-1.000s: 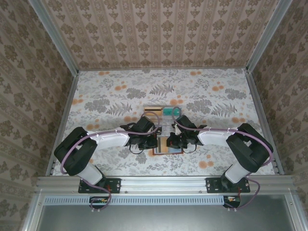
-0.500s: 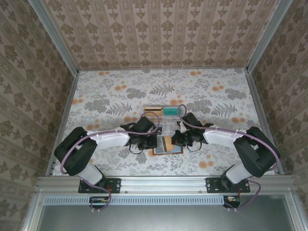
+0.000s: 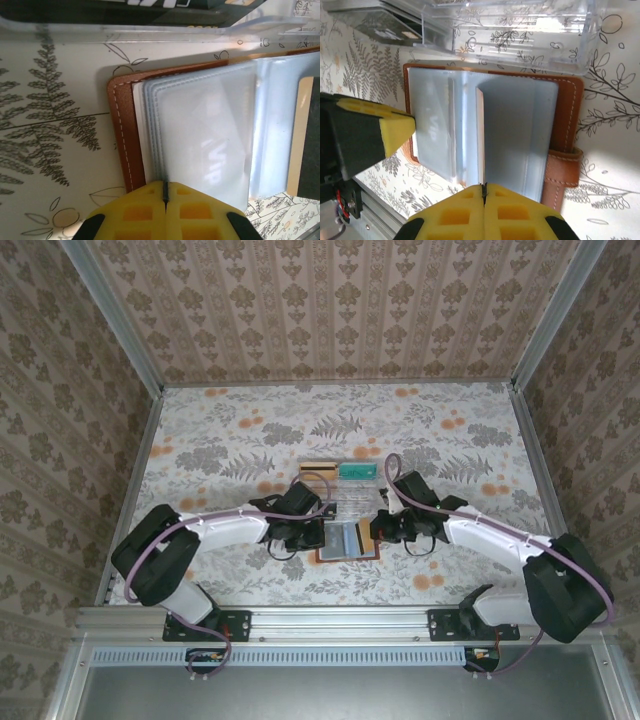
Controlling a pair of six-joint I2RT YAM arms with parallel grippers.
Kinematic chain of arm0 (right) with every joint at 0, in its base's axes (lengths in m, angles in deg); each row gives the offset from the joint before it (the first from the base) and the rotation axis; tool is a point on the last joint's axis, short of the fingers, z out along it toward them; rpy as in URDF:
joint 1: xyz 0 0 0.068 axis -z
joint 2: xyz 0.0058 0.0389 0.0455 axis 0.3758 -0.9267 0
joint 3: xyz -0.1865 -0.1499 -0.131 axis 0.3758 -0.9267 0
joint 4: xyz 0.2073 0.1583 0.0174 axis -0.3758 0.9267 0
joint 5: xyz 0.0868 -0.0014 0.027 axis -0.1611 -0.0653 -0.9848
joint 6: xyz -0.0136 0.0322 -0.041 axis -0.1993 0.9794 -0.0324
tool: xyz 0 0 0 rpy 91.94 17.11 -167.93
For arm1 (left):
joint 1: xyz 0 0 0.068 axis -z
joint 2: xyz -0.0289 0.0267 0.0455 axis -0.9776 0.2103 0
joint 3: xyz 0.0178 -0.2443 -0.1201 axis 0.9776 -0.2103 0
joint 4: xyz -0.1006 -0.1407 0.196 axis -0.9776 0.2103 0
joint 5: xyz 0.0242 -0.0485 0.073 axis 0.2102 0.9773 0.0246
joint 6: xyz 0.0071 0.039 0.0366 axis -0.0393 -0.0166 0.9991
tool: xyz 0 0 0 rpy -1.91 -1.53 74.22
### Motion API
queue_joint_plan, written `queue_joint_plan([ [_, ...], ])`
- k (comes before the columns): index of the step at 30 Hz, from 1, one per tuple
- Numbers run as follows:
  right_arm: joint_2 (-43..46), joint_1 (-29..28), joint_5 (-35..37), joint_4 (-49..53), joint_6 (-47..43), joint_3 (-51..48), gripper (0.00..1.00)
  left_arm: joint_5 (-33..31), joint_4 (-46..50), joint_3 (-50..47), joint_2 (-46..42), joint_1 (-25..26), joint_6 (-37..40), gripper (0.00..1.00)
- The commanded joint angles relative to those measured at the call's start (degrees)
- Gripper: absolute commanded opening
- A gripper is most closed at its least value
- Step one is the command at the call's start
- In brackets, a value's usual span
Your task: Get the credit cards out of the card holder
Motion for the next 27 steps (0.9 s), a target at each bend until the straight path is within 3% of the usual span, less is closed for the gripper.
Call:
queue_joint_plan([
  [1,2.29,0.05,1.85,6.6,-3.93,2.9,0.0,-1.2,2.78,2.2,-3.24,-0.47,1.3,0.05],
  [3,3.25,-0.04,2.69,9.1,-5.76,4.72,0.0,-1.34,2.71,2.75,-5.41,-0.77,1.18,0.1],
  [7,4.71,-0.67,4.93,14.4,-9.81,9.28,0.0,-2.44,2.76,3.13,-11.02,-2.06,0.6,0.37],
  [11,3.73,-3.05,8.81,19.01,-15.18,15.48,0.0,-4.73,4.22,1.86,-18.22,-4.62,-0.13,0.54],
  [16,-1.35,-7.14,15.21,24.72,-24.64,24.82,0.0,-8.12,7.73,-1.61,-29.54,-9.88,-1.48,0.97],
  [22,-8.51,-10.41,19.37,27.3,-38.31,34.71,0.0,-8.23,12.84,-5.53,-42.25,-17.65,-1.95,1.0],
  [27,-12.24,-12.93,22.7,25.69,-51.89,40.04,0.0,-6.05,15.07,-7.7,-47.9,-22.05,-1.77,1.0],
])
